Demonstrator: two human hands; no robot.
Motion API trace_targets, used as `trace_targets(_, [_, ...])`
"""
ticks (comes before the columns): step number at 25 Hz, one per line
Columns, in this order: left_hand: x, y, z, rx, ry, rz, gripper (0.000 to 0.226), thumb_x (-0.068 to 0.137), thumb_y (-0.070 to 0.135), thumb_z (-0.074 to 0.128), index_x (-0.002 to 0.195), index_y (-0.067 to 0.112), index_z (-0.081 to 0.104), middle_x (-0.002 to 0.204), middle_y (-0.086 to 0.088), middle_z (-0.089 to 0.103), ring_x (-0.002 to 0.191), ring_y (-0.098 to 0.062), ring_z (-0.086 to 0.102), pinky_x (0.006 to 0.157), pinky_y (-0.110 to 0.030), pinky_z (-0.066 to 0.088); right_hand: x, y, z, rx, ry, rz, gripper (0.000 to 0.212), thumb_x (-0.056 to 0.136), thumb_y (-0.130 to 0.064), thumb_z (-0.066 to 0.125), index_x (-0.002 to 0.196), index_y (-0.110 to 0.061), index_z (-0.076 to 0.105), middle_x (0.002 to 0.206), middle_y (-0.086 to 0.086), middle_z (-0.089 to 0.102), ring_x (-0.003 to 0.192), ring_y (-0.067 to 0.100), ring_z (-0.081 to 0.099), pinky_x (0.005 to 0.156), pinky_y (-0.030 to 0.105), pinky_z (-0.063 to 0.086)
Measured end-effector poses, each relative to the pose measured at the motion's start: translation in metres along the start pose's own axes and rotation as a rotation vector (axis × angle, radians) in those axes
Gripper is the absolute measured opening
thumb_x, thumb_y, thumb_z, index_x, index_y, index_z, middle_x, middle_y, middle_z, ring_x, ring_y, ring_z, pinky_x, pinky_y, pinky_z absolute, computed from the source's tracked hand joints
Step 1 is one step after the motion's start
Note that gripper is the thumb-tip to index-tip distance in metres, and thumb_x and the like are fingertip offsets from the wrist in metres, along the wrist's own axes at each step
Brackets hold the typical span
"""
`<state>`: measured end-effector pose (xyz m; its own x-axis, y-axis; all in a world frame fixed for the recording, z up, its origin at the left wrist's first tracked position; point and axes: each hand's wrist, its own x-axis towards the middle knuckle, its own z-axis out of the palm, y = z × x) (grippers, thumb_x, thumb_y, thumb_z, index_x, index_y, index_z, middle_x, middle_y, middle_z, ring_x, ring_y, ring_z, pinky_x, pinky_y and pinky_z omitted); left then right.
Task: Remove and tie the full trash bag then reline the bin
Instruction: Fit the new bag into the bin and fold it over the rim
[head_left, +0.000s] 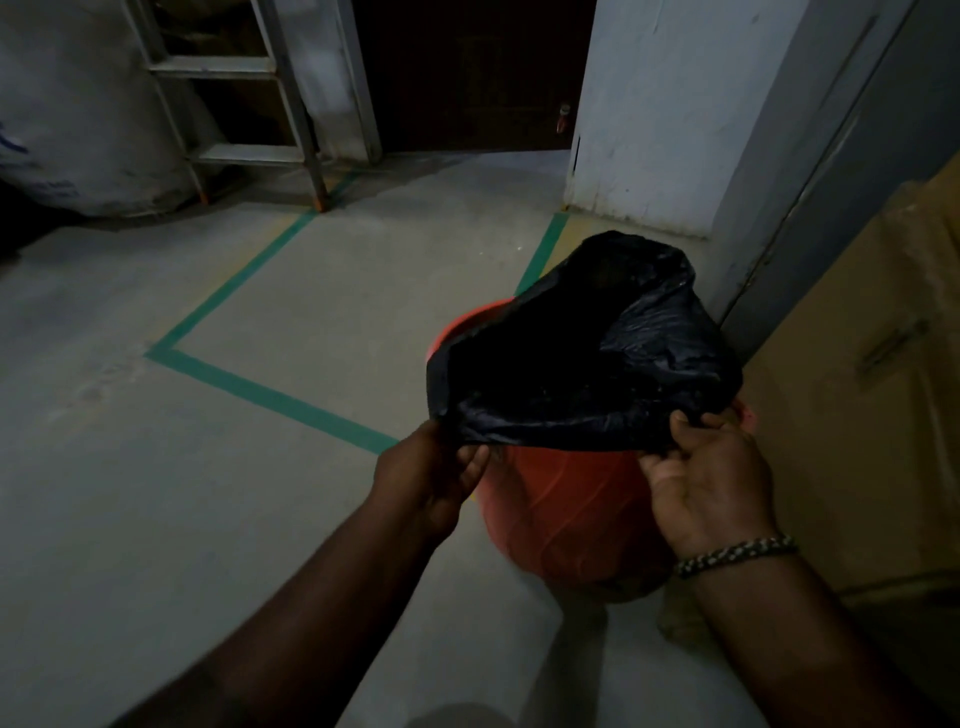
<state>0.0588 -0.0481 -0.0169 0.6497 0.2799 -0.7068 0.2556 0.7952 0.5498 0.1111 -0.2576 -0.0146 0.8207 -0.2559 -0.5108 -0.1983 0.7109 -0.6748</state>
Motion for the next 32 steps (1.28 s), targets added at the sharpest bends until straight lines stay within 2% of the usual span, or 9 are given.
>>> trace_targets(2, [-0.001, -0.003, 0.0, 0.036, 0.061, -0.021, 0.012, 0.094, -0.002, 0.053, 0.096, 0.008, 0.059, 0.067, -0.005, 0.066, 0.064, -0.018, 0.062, 0.073, -0.032, 0.053, 0.0, -0.001, -0.002, 0.003, -0.005, 0.02, 0.036, 0.095, 0.017, 0.045, 0.102, -0.018, 0.051, 0.118, 0.007, 0.061, 0.106, 0.026, 0.063, 0.076, 0.051, 0.054])
trace_targets(4, [-0.001, -0.006, 0.001, 0.039, 0.122, -0.031, 0.018, 0.089, -0.005, 0.052, 0.099, 0.009, 0.057, 0.081, -0.007, 0.063, 0.073, -0.02, 0.059, 0.073, -0.033, 0.05, 0.004, 0.001, -0.005, -0.014, -0.011, 0.026, 0.037, 0.094, 0.016, 0.048, 0.113, -0.015, 0.053, 0.124, 0.01, 0.062, 0.109, 0.029, 0.063, 0.078, 0.053, 0.055])
trace_targets(8, [-0.003, -0.009, -0.001, 0.085, 0.206, -0.02, 0.023, 0.082, 0.005, 0.05, 0.1, 0.013, 0.061, 0.081, -0.006, 0.064, 0.068, -0.021, 0.059, 0.067, -0.034, 0.051, 0.004, -0.001, -0.005, 0.004, -0.001, 0.023, 0.046, 0.094, 0.016, 0.049, 0.13, -0.012, 0.053, 0.119, 0.01, 0.064, 0.105, 0.028, 0.064, 0.072, 0.05, 0.055])
trace_targets(14, [0.007, -0.002, -0.003, 0.041, 0.121, -0.006, 0.022, 0.082, 0.012, 0.058, 0.104, 0.017, 0.059, 0.083, -0.004, 0.063, 0.069, -0.02, 0.061, 0.063, -0.033, 0.049, -0.003, -0.007, -0.005, 0.006, -0.032, 0.001, 0.045, 0.096, 0.017, 0.042, 0.095, -0.026, 0.057, 0.112, 0.004, 0.064, 0.112, 0.029, 0.063, 0.083, 0.052, 0.053])
trace_targets(19, [0.011, 0.004, -0.011, -0.036, 0.107, -0.001, 0.012, 0.094, 0.007, 0.059, 0.103, 0.014, 0.063, 0.097, -0.012, 0.069, 0.084, -0.026, 0.066, 0.088, -0.042, 0.055, -0.004, -0.014, -0.01, 0.057, -0.067, 0.081, 0.042, 0.101, 0.009, 0.04, 0.104, -0.024, 0.066, 0.118, 0.009, 0.066, 0.111, 0.03, 0.063, 0.085, 0.049, 0.054])
trace_targets(22, [0.017, 0.007, -0.015, -0.069, 0.096, -0.002, 0.022, 0.097, -0.001, 0.049, 0.113, 0.01, 0.062, 0.101, -0.016, 0.068, 0.084, -0.029, 0.066, 0.076, -0.04, 0.055, 0.004, -0.017, -0.018, 0.062, -0.058, 0.158, 0.039, 0.097, 0.005, 0.045, 0.126, -0.01, 0.066, 0.127, 0.014, 0.068, 0.118, 0.034, 0.064, 0.083, 0.049, 0.057])
trace_targets(26, [0.024, 0.01, -0.017, -0.128, 0.068, -0.008, 0.032, 0.099, 0.004, 0.049, 0.128, 0.009, 0.06, 0.113, -0.015, 0.07, 0.092, -0.03, 0.067, 0.068, -0.036, 0.06, 0.011, -0.029, -0.025, 0.073, -0.057, 0.165, 0.046, 0.093, 0.005, 0.042, 0.124, -0.017, 0.07, 0.123, 0.014, 0.073, 0.113, 0.035, 0.068, 0.093, 0.052, 0.057])
trace_targets(29, [0.021, 0.01, -0.015, -0.153, 0.034, 0.039, 0.022, 0.1, 0.007, 0.049, 0.114, 0.012, 0.065, 0.101, -0.012, 0.073, 0.079, -0.026, 0.069, 0.052, -0.028, 0.06, 0.014, -0.035, -0.028, 0.103, -0.053, 0.21, 0.044, 0.09, 0.004, 0.048, 0.129, -0.007, 0.065, 0.126, 0.018, 0.071, 0.114, 0.037, 0.068, 0.091, 0.051, 0.058])
trace_targets(32, [0.014, 0.015, -0.013, -0.223, -0.003, 0.022, 0.025, 0.103, 0.01, 0.044, 0.101, 0.011, 0.069, 0.085, -0.009, 0.075, 0.069, -0.021, 0.071, 0.048, -0.027, 0.057, 0.01, -0.034, -0.023, 0.155, -0.089, 0.207, 0.029, 0.085, 0.003, 0.055, 0.112, 0.0, 0.065, 0.12, 0.018, 0.07, 0.107, 0.033, 0.071, 0.082, 0.045, 0.058])
